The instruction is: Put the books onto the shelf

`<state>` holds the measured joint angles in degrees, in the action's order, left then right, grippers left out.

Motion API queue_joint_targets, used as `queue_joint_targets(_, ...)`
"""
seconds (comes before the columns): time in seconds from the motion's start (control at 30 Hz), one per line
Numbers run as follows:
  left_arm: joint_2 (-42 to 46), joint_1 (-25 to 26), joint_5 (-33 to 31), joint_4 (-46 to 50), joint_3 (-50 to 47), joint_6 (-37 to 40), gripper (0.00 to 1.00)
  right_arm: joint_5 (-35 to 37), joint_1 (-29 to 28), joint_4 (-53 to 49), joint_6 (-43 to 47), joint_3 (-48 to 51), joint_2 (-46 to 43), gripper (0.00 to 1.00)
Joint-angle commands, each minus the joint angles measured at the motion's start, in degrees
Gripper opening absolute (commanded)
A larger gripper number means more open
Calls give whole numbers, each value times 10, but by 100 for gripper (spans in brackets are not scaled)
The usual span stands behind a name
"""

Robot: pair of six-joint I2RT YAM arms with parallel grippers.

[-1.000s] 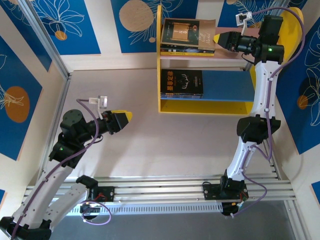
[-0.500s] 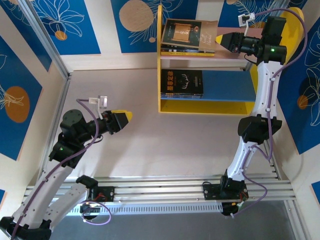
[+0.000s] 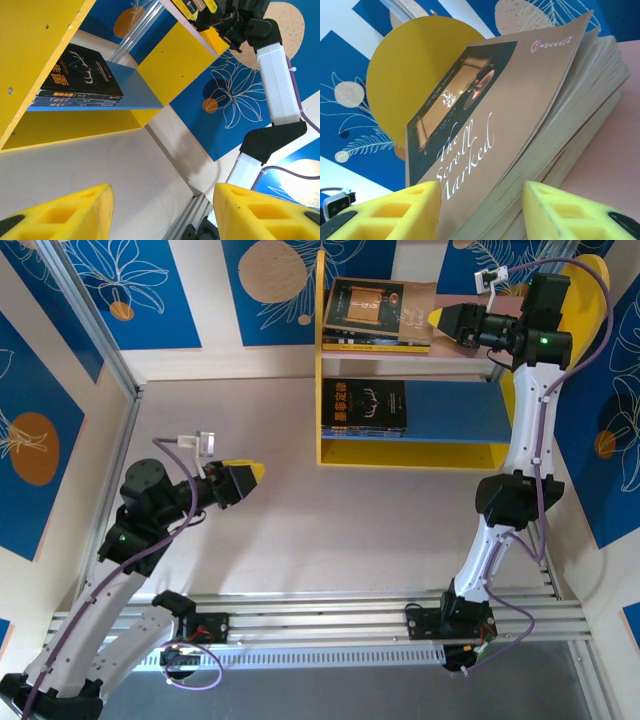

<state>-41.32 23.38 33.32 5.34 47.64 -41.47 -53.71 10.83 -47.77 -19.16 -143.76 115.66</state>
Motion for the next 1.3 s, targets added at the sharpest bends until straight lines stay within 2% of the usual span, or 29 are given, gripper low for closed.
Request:
queue_joint_targets(0.0,4,1,-1,-15,9,4,56,38,-4,-31,3,9,-24,47)
queue_joint_targets(0.53,2,1,0,-10,18,7,56,105,-32,-80,36,-32,2,50)
queue_joint_targets(0.83,3,1,-1,-6,20,8,56,108,-31,-85,37,-40,7,31)
queue_joint_targets(1.27,-2,1,-1,-13,18,3,56,51,-7,-72,37,-43,17,28)
